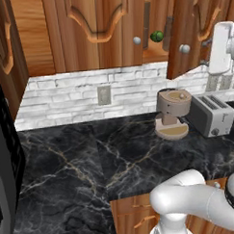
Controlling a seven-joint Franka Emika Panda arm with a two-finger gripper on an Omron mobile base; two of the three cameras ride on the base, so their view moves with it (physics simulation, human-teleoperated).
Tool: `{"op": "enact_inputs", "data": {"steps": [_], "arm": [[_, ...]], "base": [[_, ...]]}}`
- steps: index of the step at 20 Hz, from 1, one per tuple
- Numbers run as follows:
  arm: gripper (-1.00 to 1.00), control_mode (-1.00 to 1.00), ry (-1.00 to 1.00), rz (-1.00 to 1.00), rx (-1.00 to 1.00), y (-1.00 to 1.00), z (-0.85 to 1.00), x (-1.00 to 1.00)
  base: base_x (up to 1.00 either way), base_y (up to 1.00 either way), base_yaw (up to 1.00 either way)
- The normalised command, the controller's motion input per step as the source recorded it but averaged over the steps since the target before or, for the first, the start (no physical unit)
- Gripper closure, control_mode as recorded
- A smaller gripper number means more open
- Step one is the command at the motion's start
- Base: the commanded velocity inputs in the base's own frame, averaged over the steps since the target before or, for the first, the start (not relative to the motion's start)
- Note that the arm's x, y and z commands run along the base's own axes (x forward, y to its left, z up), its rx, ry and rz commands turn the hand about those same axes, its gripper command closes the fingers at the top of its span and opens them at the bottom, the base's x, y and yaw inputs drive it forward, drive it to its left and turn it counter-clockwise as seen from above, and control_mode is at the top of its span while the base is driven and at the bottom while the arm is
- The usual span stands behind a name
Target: Pick the jar and jar from the dining table and place them in the open cabinet. Close the cabinet after placing the objects.
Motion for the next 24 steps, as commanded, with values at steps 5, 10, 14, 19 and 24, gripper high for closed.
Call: {"op": "enact_inputs", "data": {"steps": [5,10,14,19,24], "arm": [[-1.00,-1.00,-0.14,-0.05,-0.13,0.39,0.03,0.79],[-1.00,-1.00,-0.15,-0.03,-0.13,0.43,0.00,0.69],[-1.00,-1.00,-0.15,-0.02,-0.12,0.43,0.00,0.64],[-1.00,-1.00,-0.11,-0.02,-0.10,0.40,0.00,0.72],[-1.00,-1.00,-0.09,-0.01,-0.10,0.38,0.00,0.64]], "base": [[0.00,0.00,0.00],[0.00,0.00,0.00],[0.00,0.00,0.00],[0.00,0.00,0.00],[0.00,0.00,0.00]]}}
